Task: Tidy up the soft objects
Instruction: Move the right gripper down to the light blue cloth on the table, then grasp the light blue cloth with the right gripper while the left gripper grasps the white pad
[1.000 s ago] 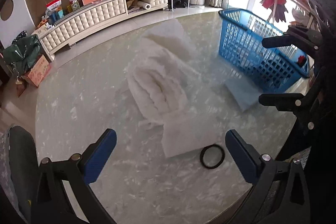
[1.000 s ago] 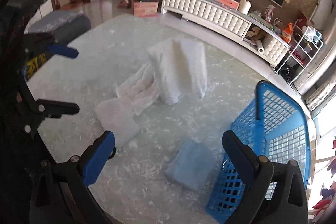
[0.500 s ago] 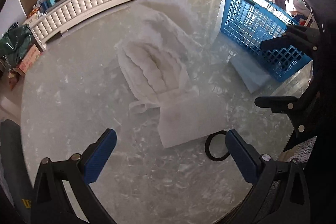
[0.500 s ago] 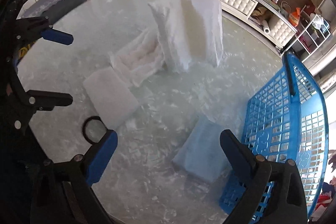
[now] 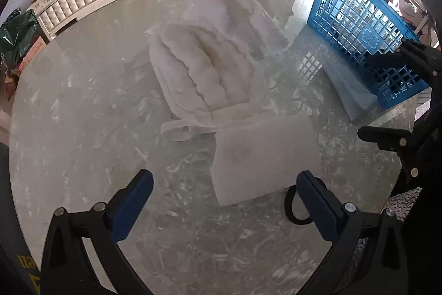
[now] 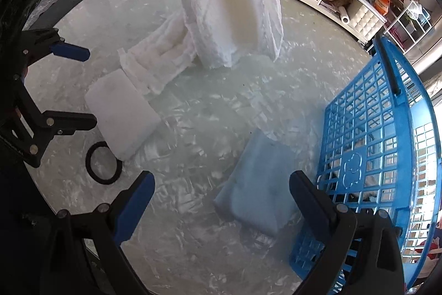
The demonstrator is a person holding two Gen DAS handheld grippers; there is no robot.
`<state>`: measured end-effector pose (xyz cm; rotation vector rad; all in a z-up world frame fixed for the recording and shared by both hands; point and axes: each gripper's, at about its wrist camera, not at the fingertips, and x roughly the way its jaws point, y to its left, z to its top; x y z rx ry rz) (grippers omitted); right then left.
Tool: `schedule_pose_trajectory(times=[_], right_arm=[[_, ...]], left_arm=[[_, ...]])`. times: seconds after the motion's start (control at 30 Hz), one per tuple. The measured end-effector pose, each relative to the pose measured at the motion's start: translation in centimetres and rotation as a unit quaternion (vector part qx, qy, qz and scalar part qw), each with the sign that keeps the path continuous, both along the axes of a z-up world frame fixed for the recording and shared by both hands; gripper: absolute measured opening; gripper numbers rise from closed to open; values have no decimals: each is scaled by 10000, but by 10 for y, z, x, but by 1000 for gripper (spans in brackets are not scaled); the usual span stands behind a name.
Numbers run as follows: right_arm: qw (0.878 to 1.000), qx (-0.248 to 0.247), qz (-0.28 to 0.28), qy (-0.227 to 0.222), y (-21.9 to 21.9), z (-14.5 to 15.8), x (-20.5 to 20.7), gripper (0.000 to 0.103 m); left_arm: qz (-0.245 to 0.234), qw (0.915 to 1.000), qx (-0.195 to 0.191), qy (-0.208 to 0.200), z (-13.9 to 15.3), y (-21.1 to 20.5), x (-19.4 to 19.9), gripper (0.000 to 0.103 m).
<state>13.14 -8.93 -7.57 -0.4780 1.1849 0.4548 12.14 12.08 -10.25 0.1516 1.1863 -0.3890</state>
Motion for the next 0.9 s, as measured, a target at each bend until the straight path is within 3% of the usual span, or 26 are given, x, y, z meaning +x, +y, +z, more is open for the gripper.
schedule_pose_trajectory(times=[0.23,0.43,0.57,0.63,0.7,0.83,0.9], right_arm=[[9999,-38,-81,68,-3,-10,1,88],[9998,-89,-158,121,-10,-19,7,88],[9992,-148,-282,249,-14,-31,19,87],[9986,-112,-384,349,-18,-36,26,82],[9982,-141,-447,367,-20,-37,30,77],[9965,-100,-652,519,-30,-45,38,65],[9955,16,-726,616,-38,-46,42,63]], left_arm=[[-198,9998,13,-29,-4,-16,3,103],[-237,9997,-27,76,-12,-21,9,103],[-262,9996,-94,106,-14,-27,12,89],[-274,9994,-138,167,-16,-28,13,83],[-329,9990,-179,231,-19,-31,13,70],[-445,9982,-267,293,-21,-38,13,61],[-481,9981,-283,267,-21,-41,13,49]])
